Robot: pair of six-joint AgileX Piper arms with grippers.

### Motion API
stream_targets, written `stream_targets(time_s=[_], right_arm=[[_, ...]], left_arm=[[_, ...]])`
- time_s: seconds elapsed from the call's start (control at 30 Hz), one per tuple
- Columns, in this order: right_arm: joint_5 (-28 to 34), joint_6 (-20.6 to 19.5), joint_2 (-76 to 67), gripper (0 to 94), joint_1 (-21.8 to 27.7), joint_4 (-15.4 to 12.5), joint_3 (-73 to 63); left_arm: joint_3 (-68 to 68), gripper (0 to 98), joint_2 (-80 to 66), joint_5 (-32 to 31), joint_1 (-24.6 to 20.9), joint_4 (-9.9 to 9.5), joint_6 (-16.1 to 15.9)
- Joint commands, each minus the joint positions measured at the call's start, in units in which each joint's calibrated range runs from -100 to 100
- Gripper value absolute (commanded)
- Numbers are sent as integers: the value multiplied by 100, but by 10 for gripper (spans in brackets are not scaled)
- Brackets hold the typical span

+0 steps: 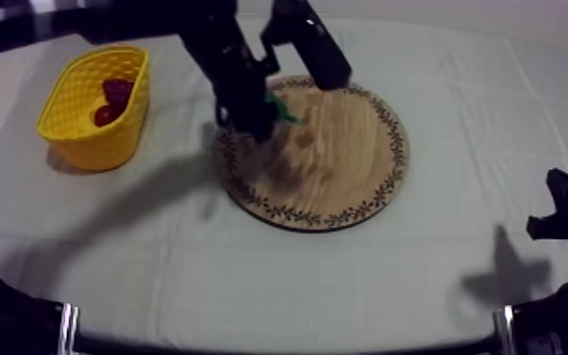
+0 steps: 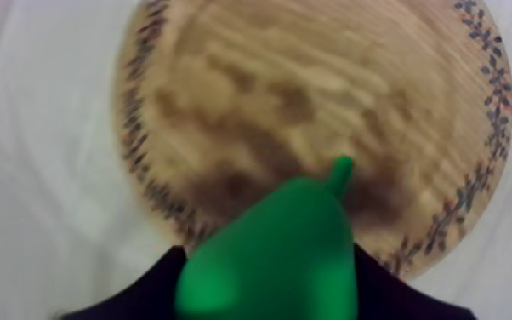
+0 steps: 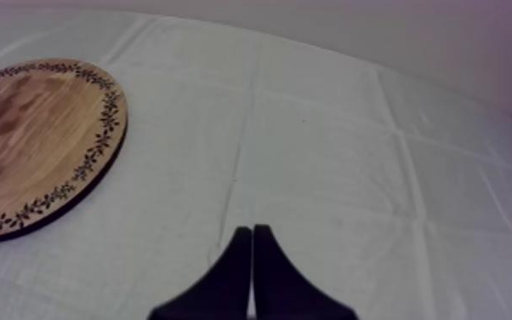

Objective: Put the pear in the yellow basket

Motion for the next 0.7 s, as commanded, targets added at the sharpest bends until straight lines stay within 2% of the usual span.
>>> stream_targets(time_s=[0.0,0.1,0.27,0.5,0.67], right_arm=[[-1,-1,-5,5,1,2,5],[-1,-1,-5,5,1,2,5],[-1,-1,-5,5,1,2,5],[-1,-1,-5,5,1,2,5],[-1,-1,-5,5,1,2,5]], left_arm=[[390,392,-790,316,-159,-29,-7],[844,403,-1452,653,-322,-136,81],[1473,441,-2304,899,-601,-355,402],[1373,439,-2581,921,-1097,-427,705],[1058,443,-2340,603,-1516,-476,899]])
